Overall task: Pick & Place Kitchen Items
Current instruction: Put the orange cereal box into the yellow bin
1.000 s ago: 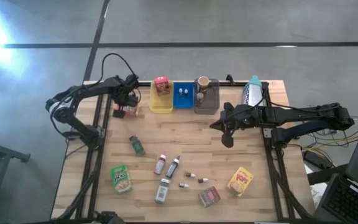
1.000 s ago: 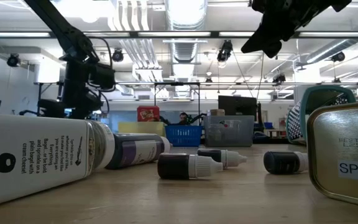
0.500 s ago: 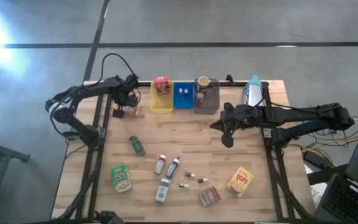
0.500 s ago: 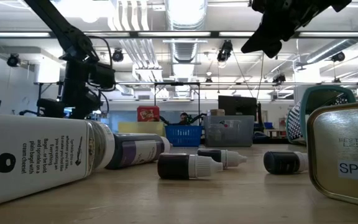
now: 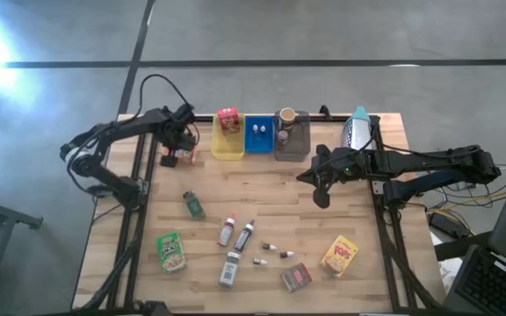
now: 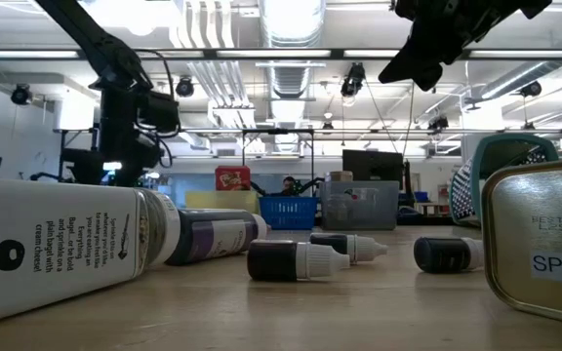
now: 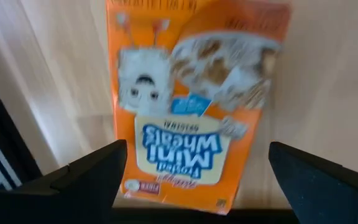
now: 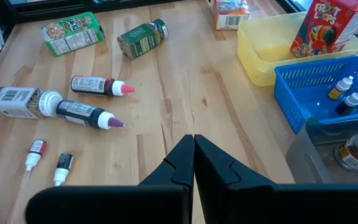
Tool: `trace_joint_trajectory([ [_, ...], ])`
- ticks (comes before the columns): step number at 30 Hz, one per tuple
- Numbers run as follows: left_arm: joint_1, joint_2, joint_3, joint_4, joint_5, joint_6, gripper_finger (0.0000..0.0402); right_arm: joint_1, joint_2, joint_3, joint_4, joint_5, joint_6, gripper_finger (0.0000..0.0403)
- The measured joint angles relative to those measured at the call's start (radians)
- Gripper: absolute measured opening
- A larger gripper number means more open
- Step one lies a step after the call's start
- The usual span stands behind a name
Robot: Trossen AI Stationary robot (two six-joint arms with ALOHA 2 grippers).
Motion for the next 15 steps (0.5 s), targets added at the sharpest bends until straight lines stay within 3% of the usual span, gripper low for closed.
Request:
trace_joint_trajectory([
  [7,0.0,-0.062,0.0,0.003,0.019,-0.001,0.0397,0.0,0.0,0.0,0.0,0.0,0.0,0.0008],
  [11,0.008,-0.1,0.0,0.01,-0.022,0.013,0.0397,0.0,0.0,0.0,0.0,0.0,0.0,0.0008],
  [15,0.014,-0.114,0.0,-0.101,0.115,0.048,0.0399,0.0,0.0,0.0,0.0,0.0,0.0,0.0008],
])
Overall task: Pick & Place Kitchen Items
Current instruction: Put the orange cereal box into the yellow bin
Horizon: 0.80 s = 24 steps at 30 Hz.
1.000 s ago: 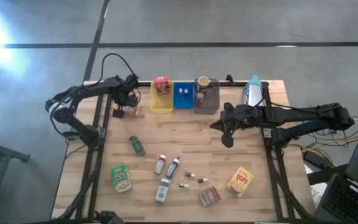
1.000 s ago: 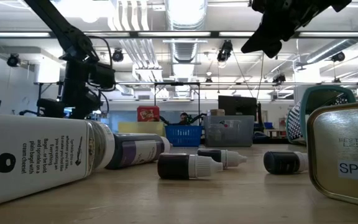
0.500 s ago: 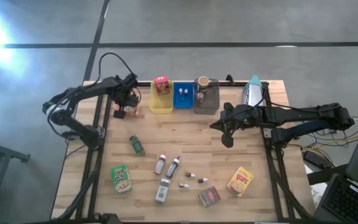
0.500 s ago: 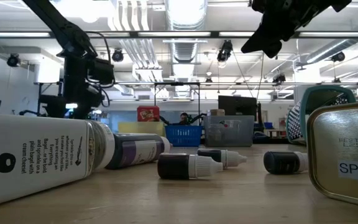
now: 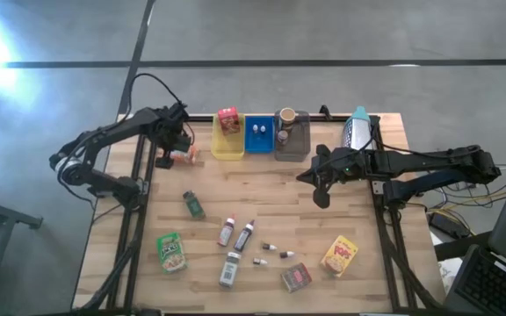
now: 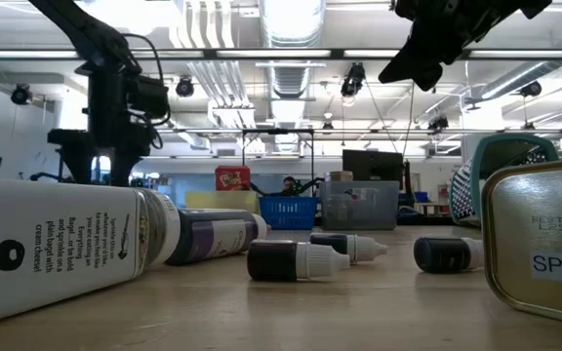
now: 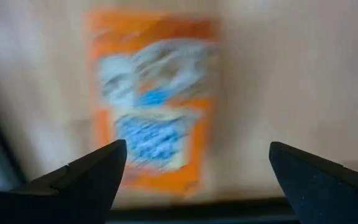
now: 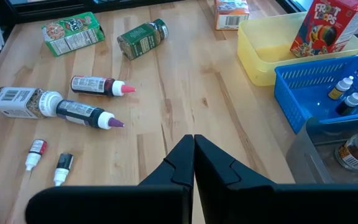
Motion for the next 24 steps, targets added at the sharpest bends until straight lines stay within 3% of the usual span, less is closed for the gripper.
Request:
trace_joint_trajectory([
  [9,-0.013,0.002,0.0,-0.053,0.083,-0.104,0.04,0.0,0.0,0.0,0.0,0.0,0.0,0.0008],
  [24,-0.021,-0.142,0.012,0.019,0.058,-0.121,0.0399,-0.001,-0.002,0.0,0.001,-0.034,0.005,0.0008],
])
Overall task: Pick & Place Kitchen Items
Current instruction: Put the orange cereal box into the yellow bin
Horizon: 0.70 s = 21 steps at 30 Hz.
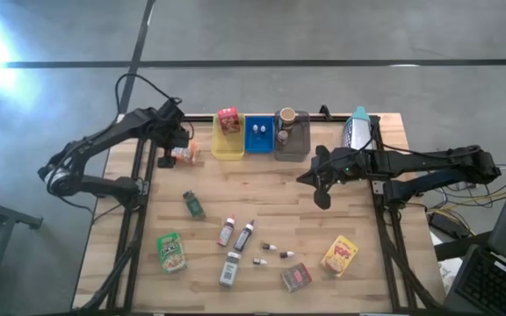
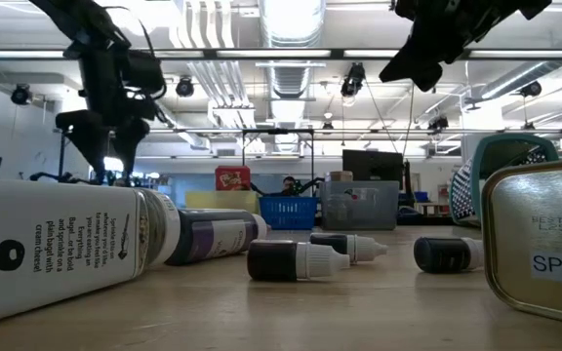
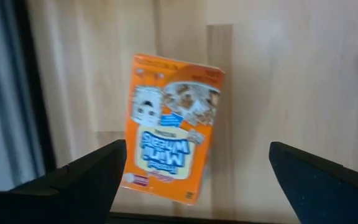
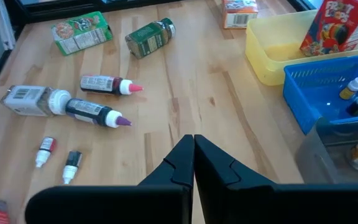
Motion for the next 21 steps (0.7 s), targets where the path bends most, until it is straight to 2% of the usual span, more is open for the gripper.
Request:
trace_joint_trajectory([
  [6,0.0,-0.021,-0.001,0.022,-0.025,-0.011,0.0399,0.0,-0.019,0.0,0.013,0.068,0.133,0.0008],
  [12,0.0,-0.022,-0.009,0.02,-0.025,-0.014,0.0399,0.0,-0.015,0.0,0.013,0.22,0.101,0.0008],
  [21,0.0,-0.024,-0.005,0.021,-0.025,-0.014,0.0399,0.0,-0.012,0.0,0.013,0.223,0.099,0.0008],
])
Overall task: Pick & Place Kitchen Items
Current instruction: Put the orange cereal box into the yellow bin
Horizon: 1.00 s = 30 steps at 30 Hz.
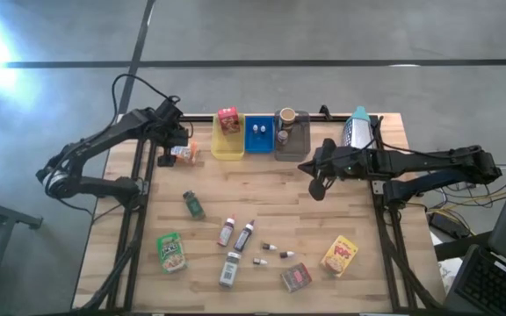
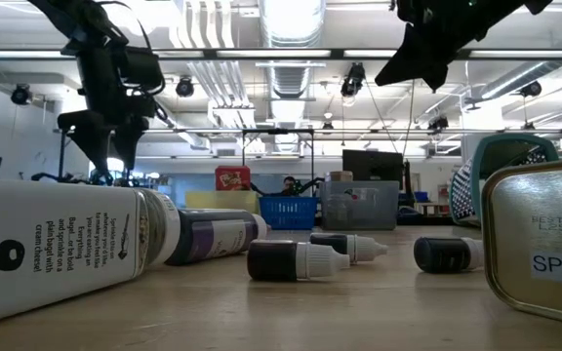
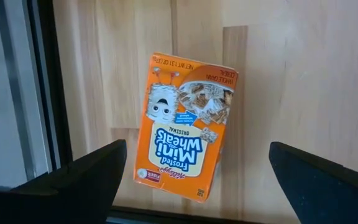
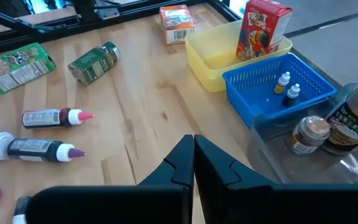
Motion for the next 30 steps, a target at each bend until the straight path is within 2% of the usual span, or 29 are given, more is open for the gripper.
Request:
trace_joint_trajectory([
  [9,0.0,0.0,-0.004,-0.021,0.025,-0.062,0.0399,0.0,0.001,0.0,0.0,0.0,0.0,0.0008],
  [16,-0.002,0.0,-0.006,-0.095,0.036,-0.019,0.0399,0.0,0.001,0.0,0.0,0.0,0.0,0.0008],
  [20,-0.006,-0.002,-0.003,-0.085,-0.012,-0.023,0.0399,0.0,0.001,0.0,0.0,0.0,0.0,0.0008],
  [30,-0.005,-0.008,-0.003,-0.079,-0.043,0.013,0.04,0.0,0.001,0.0,0.0,0.0,0.0,0.0008],
])
